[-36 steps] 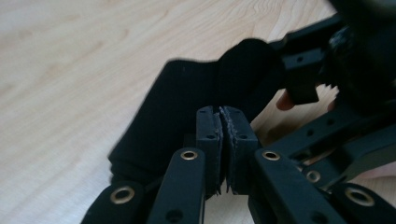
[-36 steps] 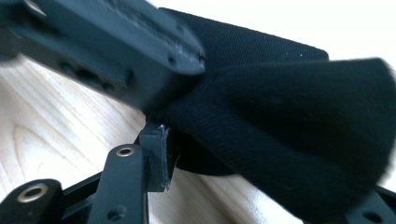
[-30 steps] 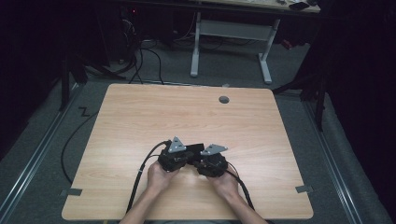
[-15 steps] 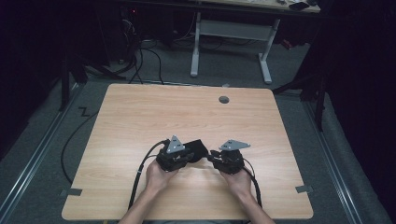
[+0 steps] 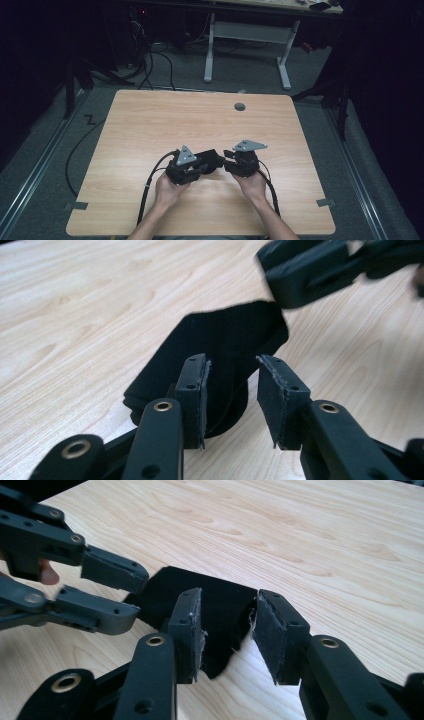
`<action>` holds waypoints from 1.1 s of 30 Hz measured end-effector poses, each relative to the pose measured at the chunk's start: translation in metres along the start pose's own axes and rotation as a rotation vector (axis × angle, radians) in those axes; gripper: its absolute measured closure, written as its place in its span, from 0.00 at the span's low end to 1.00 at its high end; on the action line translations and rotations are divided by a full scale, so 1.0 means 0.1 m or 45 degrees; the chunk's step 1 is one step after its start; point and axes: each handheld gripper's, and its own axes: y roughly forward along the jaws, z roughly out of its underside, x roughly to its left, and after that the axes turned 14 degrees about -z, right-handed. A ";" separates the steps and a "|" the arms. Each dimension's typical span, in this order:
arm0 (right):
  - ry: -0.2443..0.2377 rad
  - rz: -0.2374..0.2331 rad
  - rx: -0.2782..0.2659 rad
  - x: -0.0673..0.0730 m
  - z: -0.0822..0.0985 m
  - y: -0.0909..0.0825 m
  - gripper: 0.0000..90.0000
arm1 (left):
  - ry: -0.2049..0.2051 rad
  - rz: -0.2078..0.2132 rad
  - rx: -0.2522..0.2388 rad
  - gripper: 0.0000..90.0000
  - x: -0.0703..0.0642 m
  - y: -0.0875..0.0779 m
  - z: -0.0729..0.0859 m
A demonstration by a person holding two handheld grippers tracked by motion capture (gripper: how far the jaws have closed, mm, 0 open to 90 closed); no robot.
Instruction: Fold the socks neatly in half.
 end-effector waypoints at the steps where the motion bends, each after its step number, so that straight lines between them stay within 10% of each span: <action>1: -0.003 -0.009 0.002 0.00 -0.01 0.03 0.70 | -0.014 0.009 -0.012 0.71 0.01 -0.03 -0.01; 5: 0.008 -0.029 0.032 -0.04 -0.06 0.12 0.69 | -0.066 0.004 -0.083 0.70 0.09 -0.15 -0.17; 16: -0.010 -0.035 0.073 -0.06 -0.15 0.31 0.69 | -0.114 -0.079 0.152 0.77 0.25 0.31 -0.04; 23: -0.009 -0.017 0.240 -0.09 -0.01 0.56 0.66 | -0.083 -0.069 0.211 0.83 0.26 0.46 0.02; 33: 0.038 -0.028 0.186 -0.11 0.27 0.42 0.59 | -0.076 -0.058 0.205 0.86 0.27 0.51 0.02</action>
